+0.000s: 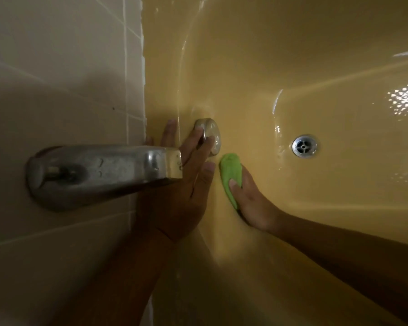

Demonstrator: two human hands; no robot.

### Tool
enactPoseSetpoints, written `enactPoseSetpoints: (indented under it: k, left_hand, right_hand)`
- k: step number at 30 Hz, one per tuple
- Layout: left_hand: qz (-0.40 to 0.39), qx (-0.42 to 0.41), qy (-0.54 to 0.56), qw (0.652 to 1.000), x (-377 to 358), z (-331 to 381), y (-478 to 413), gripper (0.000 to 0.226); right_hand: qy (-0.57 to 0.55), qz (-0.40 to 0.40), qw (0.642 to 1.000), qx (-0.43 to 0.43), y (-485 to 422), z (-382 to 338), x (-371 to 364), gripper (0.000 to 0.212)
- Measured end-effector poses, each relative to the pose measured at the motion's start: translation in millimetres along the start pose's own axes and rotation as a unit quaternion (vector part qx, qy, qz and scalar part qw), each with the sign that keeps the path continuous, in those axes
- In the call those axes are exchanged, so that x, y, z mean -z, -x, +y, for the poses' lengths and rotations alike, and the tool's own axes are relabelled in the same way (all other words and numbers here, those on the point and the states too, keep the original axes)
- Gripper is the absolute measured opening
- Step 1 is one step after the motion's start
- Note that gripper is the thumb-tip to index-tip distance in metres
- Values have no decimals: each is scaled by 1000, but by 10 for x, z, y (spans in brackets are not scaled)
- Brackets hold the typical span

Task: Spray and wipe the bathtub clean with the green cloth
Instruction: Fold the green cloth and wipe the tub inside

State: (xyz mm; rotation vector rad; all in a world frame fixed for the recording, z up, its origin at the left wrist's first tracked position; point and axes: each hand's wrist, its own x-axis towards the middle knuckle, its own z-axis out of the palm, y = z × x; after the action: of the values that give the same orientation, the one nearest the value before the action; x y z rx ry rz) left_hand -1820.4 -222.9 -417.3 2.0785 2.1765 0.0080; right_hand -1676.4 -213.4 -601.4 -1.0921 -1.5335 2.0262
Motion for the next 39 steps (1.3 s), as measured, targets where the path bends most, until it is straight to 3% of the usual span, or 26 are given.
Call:
enactPoseSetpoints:
  k: [3,5,7,10,12,14,18,22,25,28,30,32,33,36,39]
  left_hand:
    - [6,-6,-32,999,-32,-53,-69,55]
    - [13,-6,-38,999,-51,-81,-122,54]
    - [25,-13,-40,999,-52,-93,-163,52]
    - [27,-5,-31,999,-27,-73,-233,55]
    - [26,3,-27,999,-15,-57,-279,57]
    - [31,3,-38,999,-20,-62,-329,53]
    - [39,-7,-48,998,-38,-85,-415,46]
    - [59,-13,-39,997,-62,-97,-465,42]
    - [49,-24,-59,997,-58,-123,-493,41]
    - [30,-29,-65,997,-32,-146,-534,42]
    - [25,-24,-65,997,-7,-149,-561,43]
    - [15,-16,-69,997,15,-133,-587,46]
    - [9,-7,-71,997,30,-124,-601,48]
    - [-8,11,-86,996,61,-108,-640,55]
    - [-6,12,-98,995,52,-116,-683,54]
  right_hand:
    - [-35,61,979,-189,-446,414,88,91]
    - [-39,61,972,-223,-511,386,74,97]
    - [-38,64,987,-145,-300,-32,-14,82]
    - [-14,26,998,49,284,-755,-132,50]
    - [-13,-3,990,143,457,-926,-155,51]
    - [18,-34,989,142,402,-778,-126,60]
    - [33,-30,996,78,-13,-132,-51,74]
    - [17,37,996,-75,-580,519,195,77]
    - [188,89,953,-222,-842,943,459,71]
    - [154,157,932,-289,-1013,764,406,71]
    - [33,147,958,-242,-1096,448,262,81]
    - [-91,130,979,-124,-1025,91,155,90]
    - [-119,109,985,-61,-983,-69,133,84]
    - [-108,38,990,84,-894,-480,157,48]
    - [-80,62,987,124,-988,-413,183,53]
